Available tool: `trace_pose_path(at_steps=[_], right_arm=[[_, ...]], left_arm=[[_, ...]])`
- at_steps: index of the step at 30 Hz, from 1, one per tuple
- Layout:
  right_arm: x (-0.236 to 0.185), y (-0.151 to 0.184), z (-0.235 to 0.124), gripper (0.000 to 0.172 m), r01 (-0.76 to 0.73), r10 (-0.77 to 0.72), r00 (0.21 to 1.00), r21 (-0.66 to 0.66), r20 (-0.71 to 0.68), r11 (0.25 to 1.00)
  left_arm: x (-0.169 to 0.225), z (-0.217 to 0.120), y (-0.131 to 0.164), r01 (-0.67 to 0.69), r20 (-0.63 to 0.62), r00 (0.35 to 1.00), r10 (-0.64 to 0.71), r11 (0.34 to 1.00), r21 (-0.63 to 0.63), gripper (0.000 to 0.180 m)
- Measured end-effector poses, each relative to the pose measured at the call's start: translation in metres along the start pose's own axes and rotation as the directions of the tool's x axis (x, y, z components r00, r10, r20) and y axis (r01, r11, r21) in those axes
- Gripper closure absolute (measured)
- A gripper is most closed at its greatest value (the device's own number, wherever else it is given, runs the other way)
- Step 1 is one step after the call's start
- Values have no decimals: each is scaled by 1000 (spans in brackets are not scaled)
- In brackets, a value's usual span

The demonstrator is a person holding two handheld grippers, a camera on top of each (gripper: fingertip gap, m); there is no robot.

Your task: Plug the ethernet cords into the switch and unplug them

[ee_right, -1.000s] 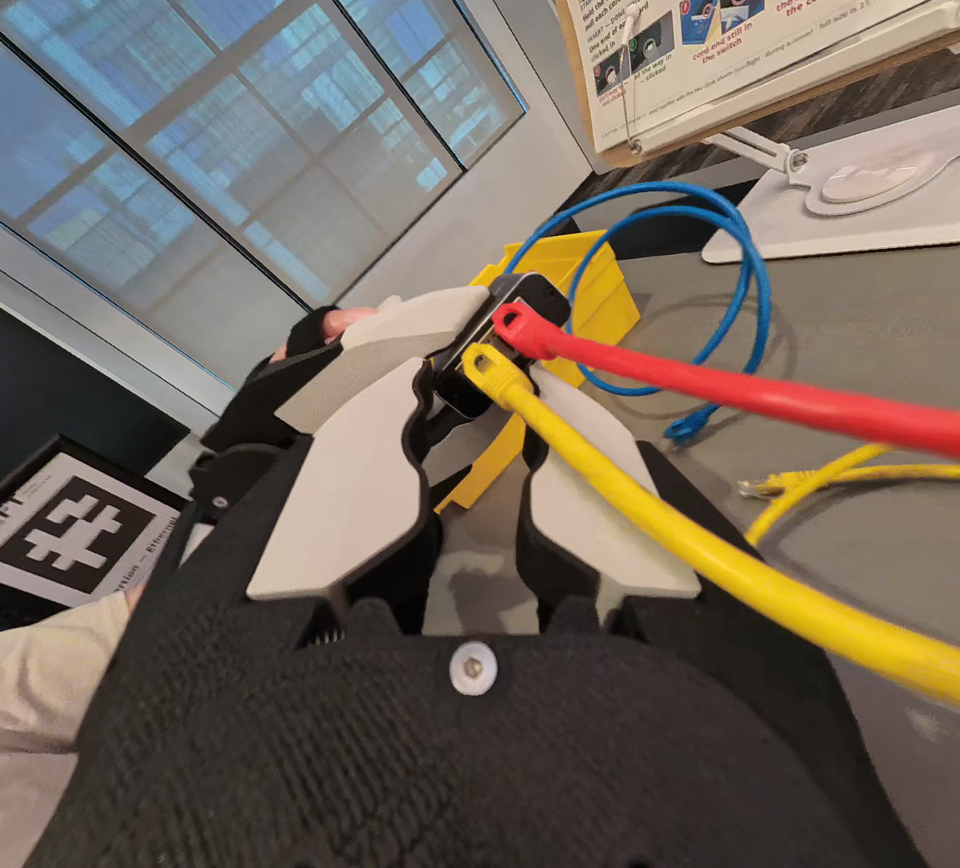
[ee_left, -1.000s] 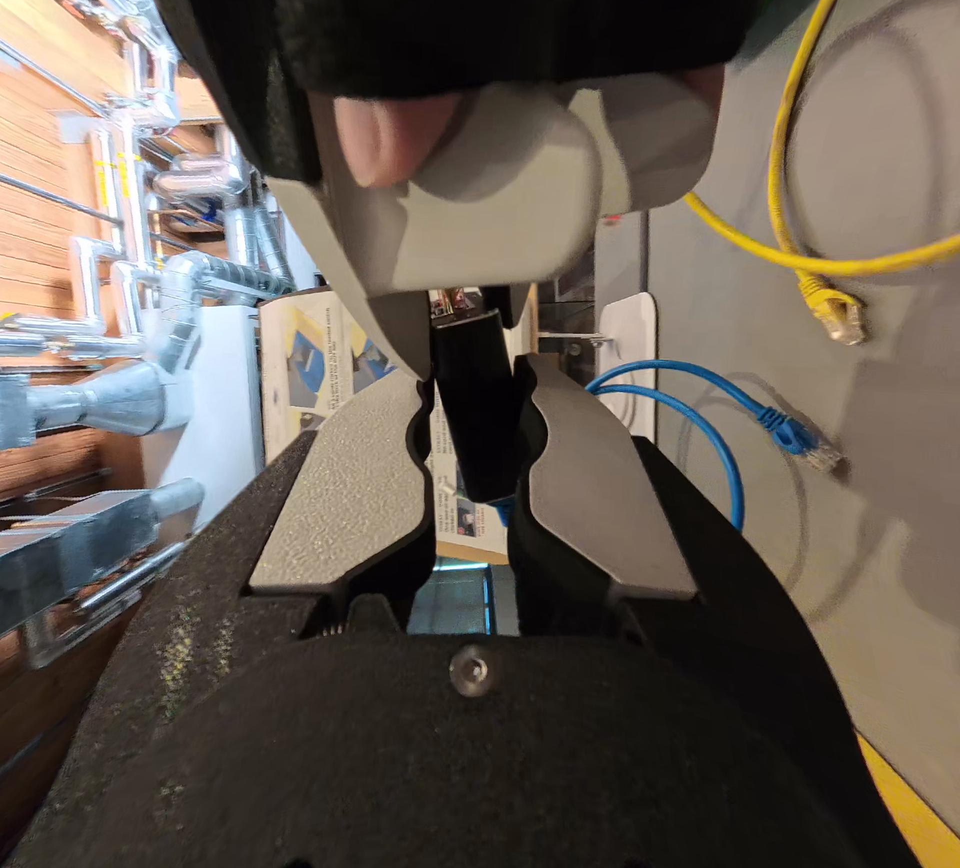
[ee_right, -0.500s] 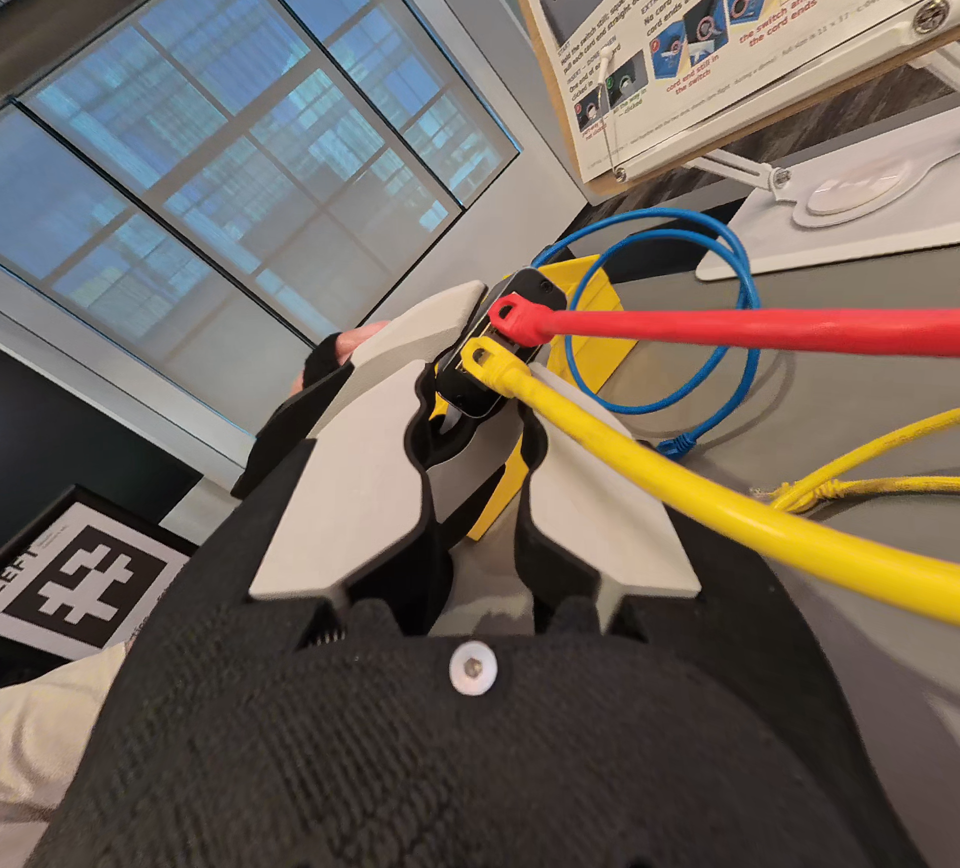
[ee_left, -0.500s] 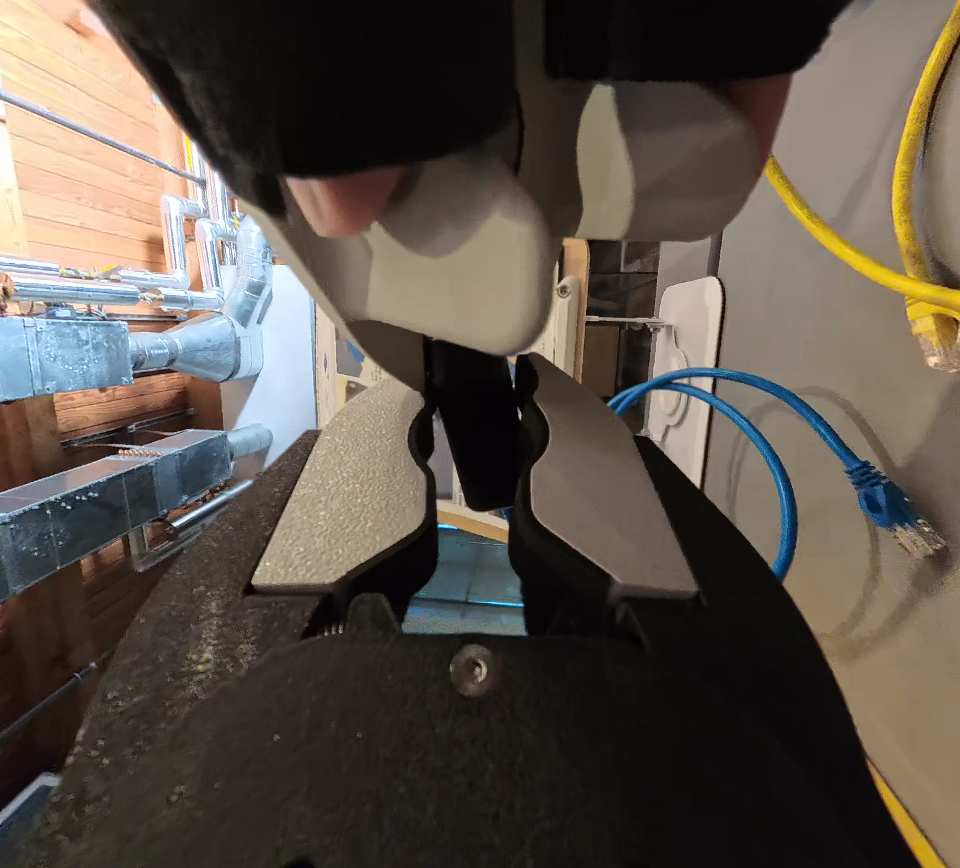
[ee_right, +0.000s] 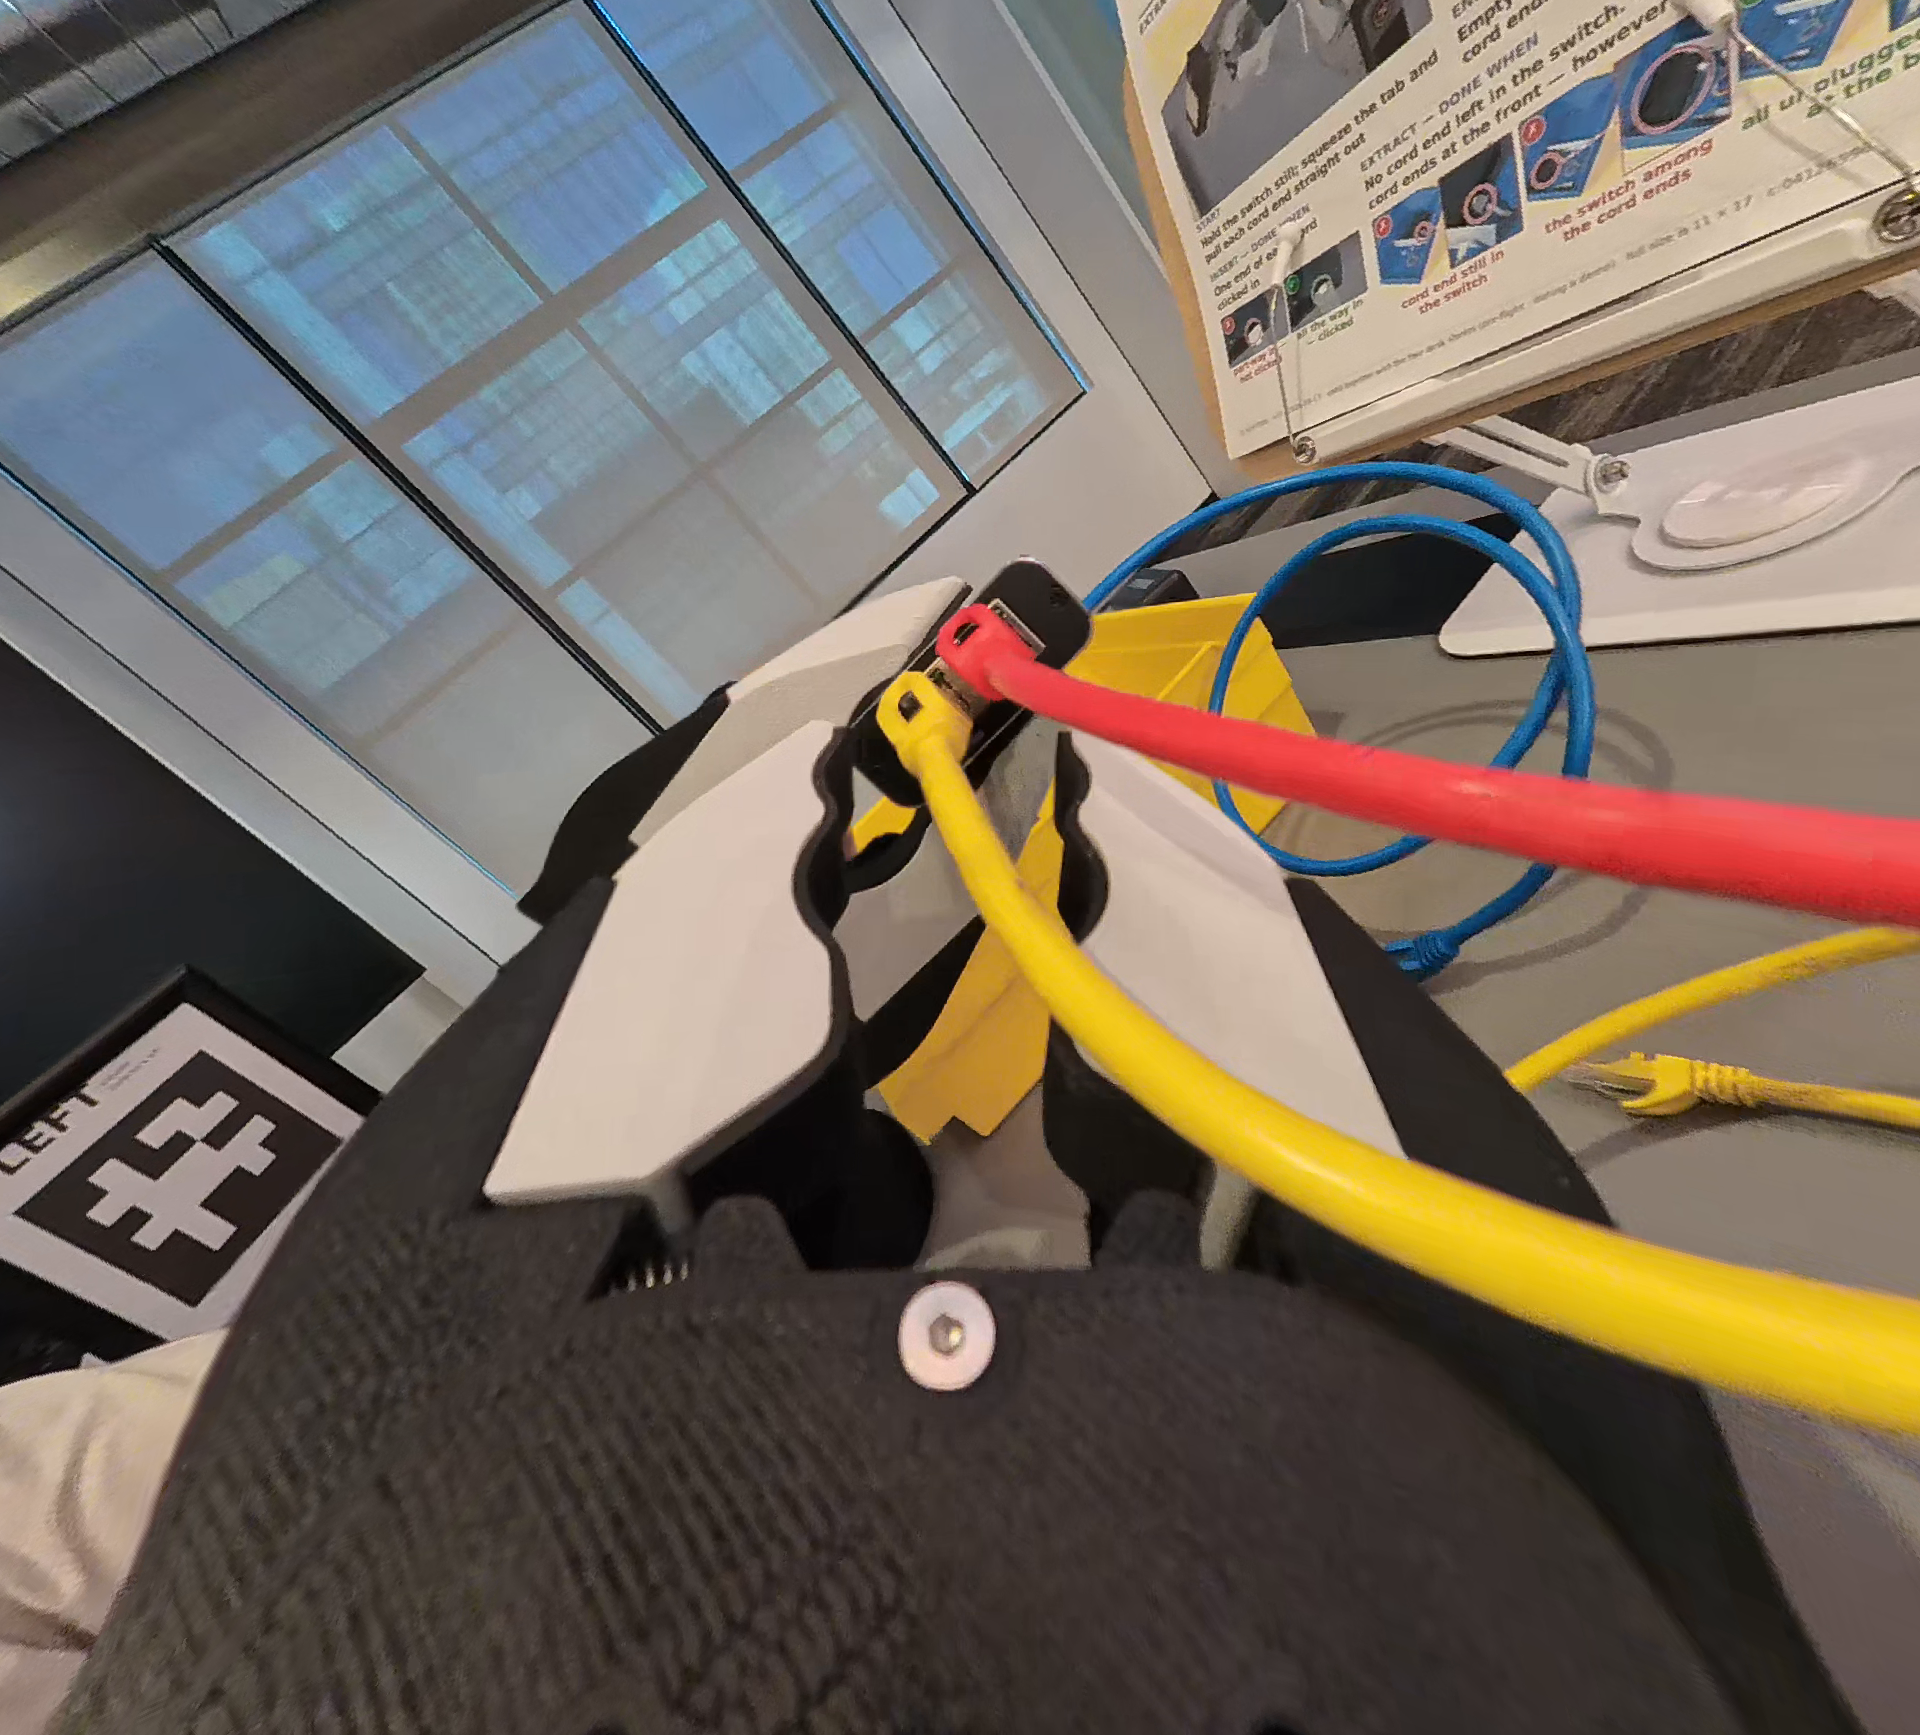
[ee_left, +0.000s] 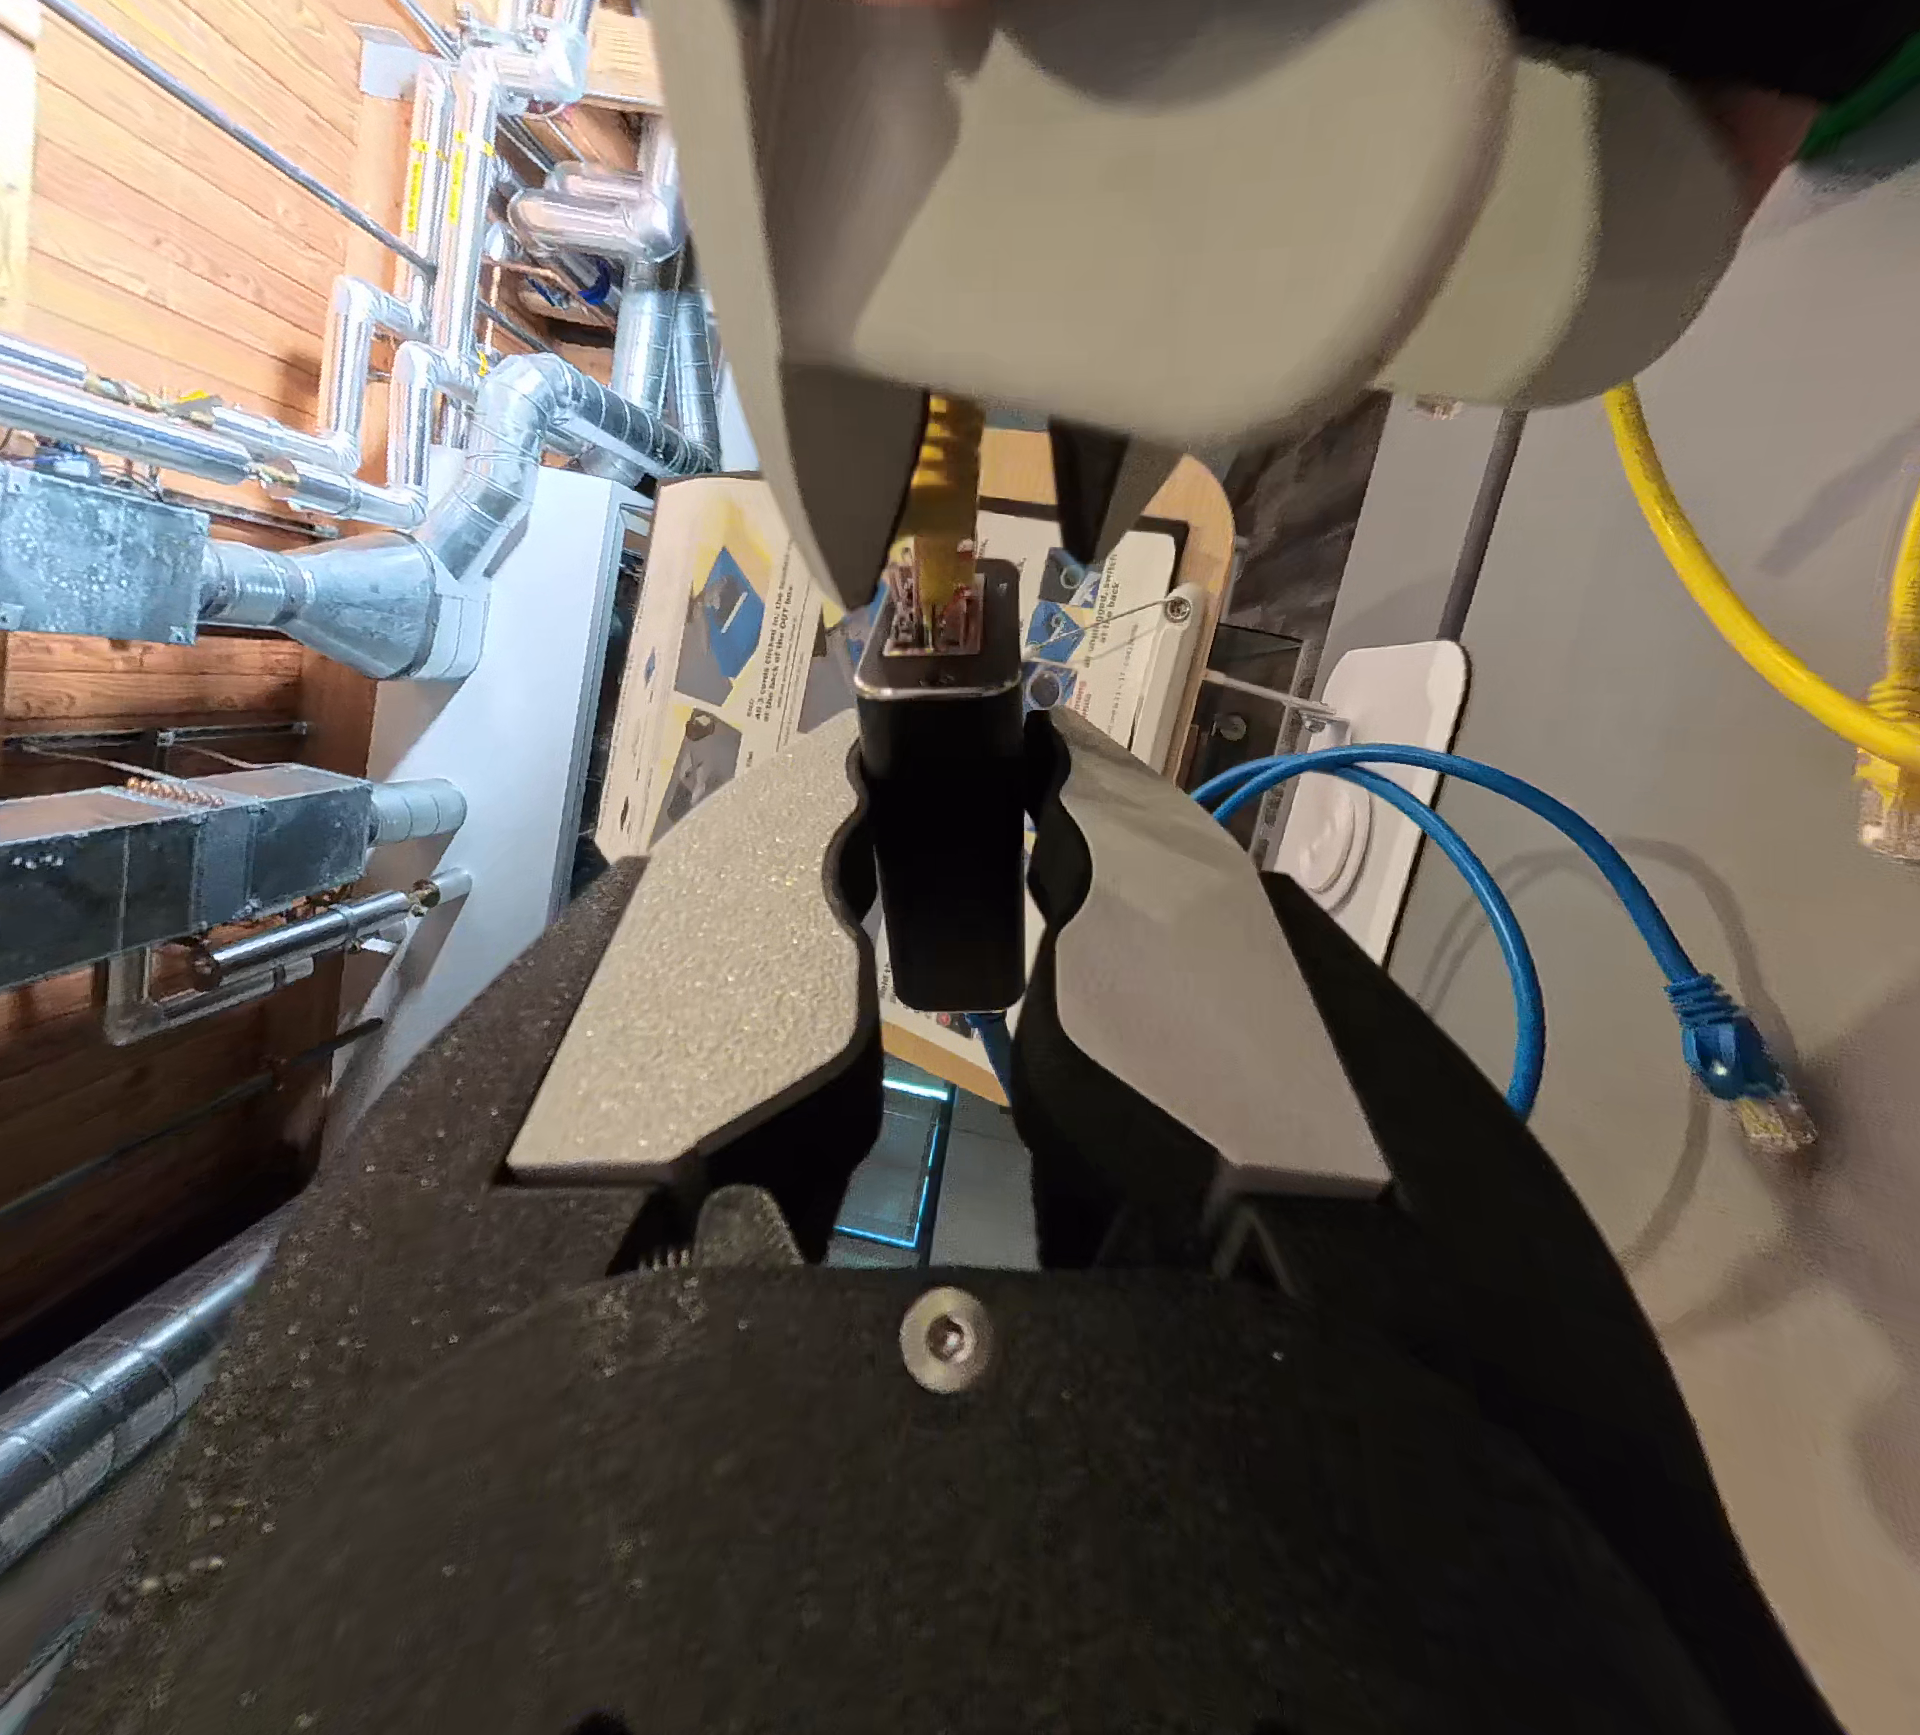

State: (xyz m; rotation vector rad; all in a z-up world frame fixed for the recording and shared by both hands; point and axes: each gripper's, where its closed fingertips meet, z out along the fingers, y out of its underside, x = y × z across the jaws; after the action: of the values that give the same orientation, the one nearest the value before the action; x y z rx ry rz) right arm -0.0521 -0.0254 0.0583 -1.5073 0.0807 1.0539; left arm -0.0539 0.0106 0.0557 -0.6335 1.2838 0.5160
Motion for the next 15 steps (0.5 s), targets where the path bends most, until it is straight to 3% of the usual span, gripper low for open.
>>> trace_pose_path(at_steps=[6,9,11,15], right_arm=[[-4,-7,-6,138,-20,19,1000,45,22,999],[-10,-7,-6,155,-78,73,992,45,101,996],[-11,-7,-7,157,-110,104,986,40,133,993],[-10,-1,-7,153,40,-40,997,1,70,999]], left_arm=[[-8,-3,5,6,31,1000,-6,1000,1,155],[-9,-4,4,-14,40,999,14,1000,8,155],[-9,-5,2,-47,50,998,46,999,24,155],[-5,-5,1,-19,-8,1000,20,999,39,155]])
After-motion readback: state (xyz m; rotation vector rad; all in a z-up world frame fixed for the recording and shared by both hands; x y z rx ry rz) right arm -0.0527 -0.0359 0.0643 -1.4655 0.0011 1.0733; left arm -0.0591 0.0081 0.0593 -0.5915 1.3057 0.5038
